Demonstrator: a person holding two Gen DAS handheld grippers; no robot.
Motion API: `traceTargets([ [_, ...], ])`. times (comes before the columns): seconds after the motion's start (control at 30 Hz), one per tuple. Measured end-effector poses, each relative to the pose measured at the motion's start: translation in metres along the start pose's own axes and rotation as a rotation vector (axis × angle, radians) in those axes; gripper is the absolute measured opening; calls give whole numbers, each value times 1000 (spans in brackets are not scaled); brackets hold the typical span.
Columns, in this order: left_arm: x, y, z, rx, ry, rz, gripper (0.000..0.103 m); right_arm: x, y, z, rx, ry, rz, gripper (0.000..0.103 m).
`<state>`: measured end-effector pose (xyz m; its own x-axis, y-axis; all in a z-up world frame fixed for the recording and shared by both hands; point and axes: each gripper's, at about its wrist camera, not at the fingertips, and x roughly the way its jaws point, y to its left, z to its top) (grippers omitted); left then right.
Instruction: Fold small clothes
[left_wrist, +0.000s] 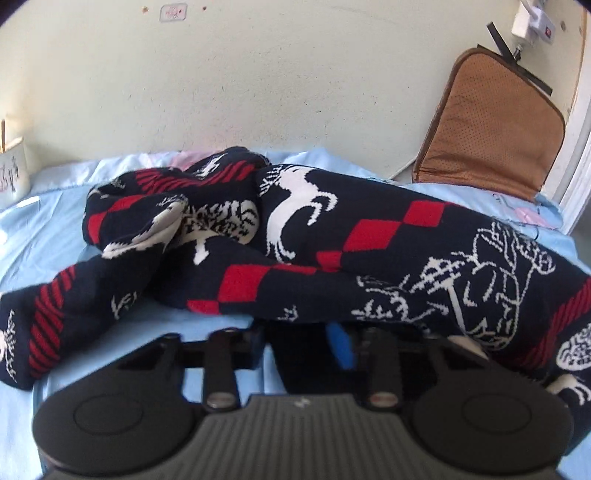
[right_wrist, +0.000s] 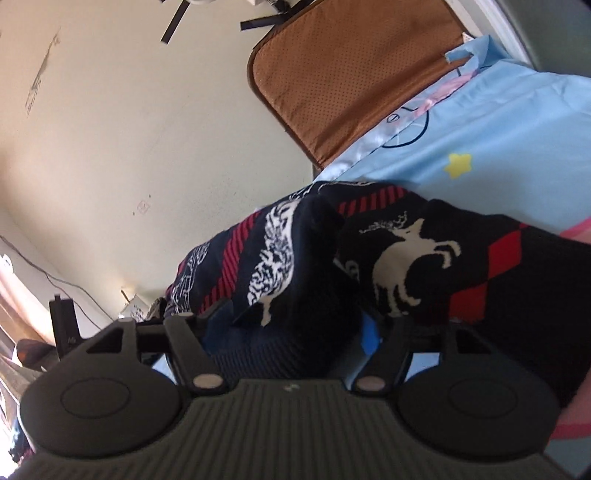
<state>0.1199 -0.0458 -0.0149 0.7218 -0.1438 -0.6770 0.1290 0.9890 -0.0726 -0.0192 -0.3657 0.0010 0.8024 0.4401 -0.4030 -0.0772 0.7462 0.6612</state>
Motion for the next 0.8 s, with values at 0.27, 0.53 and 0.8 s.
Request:
traceTargets([
  [0.27, -71, 41, -30, -118, -35, -88, 9, -3, 43, -18, -173, 83, 162, 8],
  [0.53, -236, 114, -101, -183, -182, -33, 8, -36, 91, -37, -292, 285, 483, 8],
  [0.8, -272, 147, -164, -298, -54, 46, 16, -16, 88, -62, -349, 538, 331, 47],
])
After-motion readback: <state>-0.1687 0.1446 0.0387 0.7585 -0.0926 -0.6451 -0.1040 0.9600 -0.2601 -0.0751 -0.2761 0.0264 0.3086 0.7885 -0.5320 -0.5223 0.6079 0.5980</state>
